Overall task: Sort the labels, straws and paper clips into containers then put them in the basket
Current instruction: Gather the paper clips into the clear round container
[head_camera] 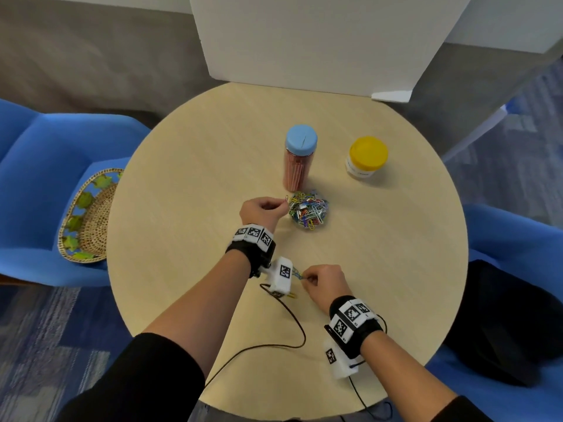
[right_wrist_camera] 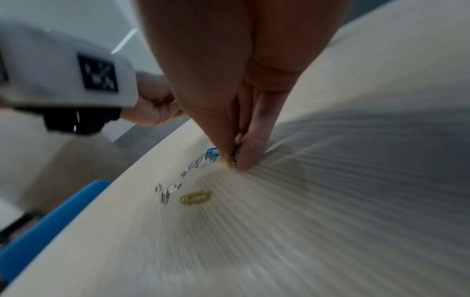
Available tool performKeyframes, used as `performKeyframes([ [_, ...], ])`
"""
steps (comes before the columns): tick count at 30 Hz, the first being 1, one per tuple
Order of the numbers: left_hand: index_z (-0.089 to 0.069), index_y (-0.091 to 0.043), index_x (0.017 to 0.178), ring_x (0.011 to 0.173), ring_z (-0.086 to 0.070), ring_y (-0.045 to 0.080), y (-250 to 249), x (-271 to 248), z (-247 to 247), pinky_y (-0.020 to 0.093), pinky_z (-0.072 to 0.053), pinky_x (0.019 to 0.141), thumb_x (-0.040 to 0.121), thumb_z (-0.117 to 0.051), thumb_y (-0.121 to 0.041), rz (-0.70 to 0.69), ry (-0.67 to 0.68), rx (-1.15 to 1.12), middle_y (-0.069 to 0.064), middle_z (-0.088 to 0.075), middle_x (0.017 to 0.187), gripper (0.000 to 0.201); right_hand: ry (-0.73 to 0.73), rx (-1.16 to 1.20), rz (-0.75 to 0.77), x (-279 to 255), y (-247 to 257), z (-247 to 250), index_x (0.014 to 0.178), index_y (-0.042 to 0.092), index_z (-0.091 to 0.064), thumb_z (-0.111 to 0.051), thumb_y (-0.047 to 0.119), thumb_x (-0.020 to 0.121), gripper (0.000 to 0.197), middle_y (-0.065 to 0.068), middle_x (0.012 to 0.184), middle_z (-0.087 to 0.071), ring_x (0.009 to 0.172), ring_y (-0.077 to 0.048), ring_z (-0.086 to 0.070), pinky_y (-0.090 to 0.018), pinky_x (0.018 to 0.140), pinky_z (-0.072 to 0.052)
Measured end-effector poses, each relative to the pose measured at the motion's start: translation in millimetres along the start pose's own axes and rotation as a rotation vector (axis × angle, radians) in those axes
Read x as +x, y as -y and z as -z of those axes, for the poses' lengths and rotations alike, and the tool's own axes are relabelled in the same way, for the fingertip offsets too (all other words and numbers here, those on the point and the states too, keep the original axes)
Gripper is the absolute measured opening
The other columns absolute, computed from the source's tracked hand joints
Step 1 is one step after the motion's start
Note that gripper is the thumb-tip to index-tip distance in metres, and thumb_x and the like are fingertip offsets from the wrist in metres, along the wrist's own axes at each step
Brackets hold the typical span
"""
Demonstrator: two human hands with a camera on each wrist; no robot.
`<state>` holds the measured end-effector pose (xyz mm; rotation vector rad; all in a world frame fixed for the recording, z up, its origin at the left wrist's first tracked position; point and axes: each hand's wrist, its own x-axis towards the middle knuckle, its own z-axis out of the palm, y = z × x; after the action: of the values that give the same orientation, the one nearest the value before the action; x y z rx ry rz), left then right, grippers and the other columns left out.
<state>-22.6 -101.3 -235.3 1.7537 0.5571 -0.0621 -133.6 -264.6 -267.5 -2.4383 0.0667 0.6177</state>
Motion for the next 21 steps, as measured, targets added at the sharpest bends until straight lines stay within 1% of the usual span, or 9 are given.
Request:
performKeyframes([
  [2, -0.08, -0.015, 0.078, 0.061, -0.063, 0.001, -1.6, 6.8, -9.0, 0.01, -0.049, 0.057, 0.072, -0.083, -0.022, -0.03, 0.02, 0.066, -0.003, -0.073, 0.069, 0.01, -0.004, 0.126, -0.033, 1.7, -5.7, 5.0, 0.091, 0.016, -0.079, -0.072, 0.015, 0.084, 0.009, 0.011, 0.069, -0.064, 0.06, -0.001, -0.057, -0.003, 0.059, -0.04],
  [3, -0.08, -0.015, 0.078, 0.06, -0.062, 0.0, -0.5, 9.1, -13.2, 0.008, -0.047, 0.055, 0.072, -0.083, -0.022, -0.037, 0.03, 0.097, -0.003, -0.073, 0.069, 0.01, -0.007, 0.197, -0.059, 3.9, -8.5, 9.5, 0.088, 0.016, -0.078, -0.075, 0.013, 0.082, 0.007, 0.013, 0.065, -0.063, 0.056, 0.0, -0.057, -0.003, 0.058, -0.041],
  [5, -0.08, -0.013, 0.08, 0.059, -0.06, -0.001, 4.0, 11.9, -20.4, 0.006, -0.044, 0.053, 0.074, -0.082, -0.02, -0.047, 0.05, 0.141, -0.002, -0.072, 0.069, 0.009, -0.033, 0.372, -0.116, 9.8, -12.5, 23.9, 0.08, 0.016, -0.076, -0.078, 0.008, 0.08, 0.008, 0.01, 0.06, -0.065, 0.05, -0.005, -0.061, -0.013, 0.057, -0.049],
  [7, -0.08, -0.012, 0.081, 0.062, -0.062, 0.001, 8.0, 12.5, -25.7, 0.006, -0.046, 0.058, 0.076, -0.081, -0.018, -0.067, 0.072, 0.185, 0.0, -0.073, 0.072, 0.008, -0.094, 0.503, -0.147, 20.5, -14.5, 44.2, 0.078, 0.014, -0.073, -0.078, 0.003, 0.079, 0.012, 0.002, 0.061, -0.069, 0.049, -0.008, -0.065, -0.021, 0.058, -0.054],
  [9, -0.08, -0.011, 0.083, 0.065, -0.065, 0.005, 11.0, 13.7, -28.8, 0.008, -0.05, 0.064, 0.076, -0.082, -0.018, -0.094, 0.099, 0.229, 0.001, -0.074, 0.075, 0.01, -0.157, 0.563, -0.138, 35.8, -14.7, 67.4, 0.08, 0.013, -0.073, -0.078, 0.002, 0.079, 0.012, -0.005, 0.066, -0.071, 0.05, -0.008, -0.066, -0.02, 0.059, -0.057],
  [11, -0.08, -0.011, 0.084, 0.067, -0.066, 0.007, 11.0, 14.8, -30.3, 0.005, -0.048, 0.062, 0.075, -0.083, -0.018, -0.117, 0.124, 0.267, 0.001, -0.074, 0.076, 0.012, -0.223, 0.582, -0.111, 55.8, -13.1, 89.3, 0.084, 0.01, -0.075, -0.079, 0.002, 0.079, 0.011, -0.006, 0.068, -0.071, 0.051, -0.009, -0.066, -0.021, 0.06, -0.058],
  [16, -0.079, -0.014, 0.083, 0.062, -0.062, 0.003, 7.3, 15.8, -31.5, 0.003, -0.046, 0.059, 0.072, -0.085, -0.018, -0.14, 0.133, 0.314, -0.001, -0.072, 0.073, 0.012, -0.303, 0.461, 0.005, 109.9, -0.3, 121.8, 0.09, 0.007, -0.076, -0.078, 0.004, 0.079, 0.011, -0.006, 0.069, -0.07, 0.055, -0.014, -0.066, -0.028, 0.064, -0.059],
  [18, -0.079, -0.016, 0.081, 0.059, -0.06, 0.002, 8.4, 15.7, -30.1, 0.005, -0.045, 0.057, 0.073, -0.084, -0.021, -0.156, 0.128, 0.328, -0.003, -0.07, 0.071, 0.011, -0.265, 0.323, 0.08, 128.9, 7.3, 127.6, 0.093, 0.005, -0.076, -0.076, 0.005, 0.081, 0.012, -0.006, 0.073, -0.069, 0.06, -0.014, -0.063, -0.028, 0.068, -0.056],
  [21, -0.078, -0.02, 0.082, 0.06, -0.059, 0.004, 15.0, 12.7, -24.6, 0.013, -0.047, 0.06, 0.075, -0.082, -0.024, -0.219, 0.11, 0.35, -0.006, -0.07, 0.071, 0.008, -0.146, 0.017, 0.17, 150.1, 18.5, 129.0, 0.095, 0.01, -0.078, -0.075, 0.012, 0.082, 0.014, -0.004, 0.086, -0.074, 0.074, -0.011, -0.062, -0.023, 0.076, -0.048],
])
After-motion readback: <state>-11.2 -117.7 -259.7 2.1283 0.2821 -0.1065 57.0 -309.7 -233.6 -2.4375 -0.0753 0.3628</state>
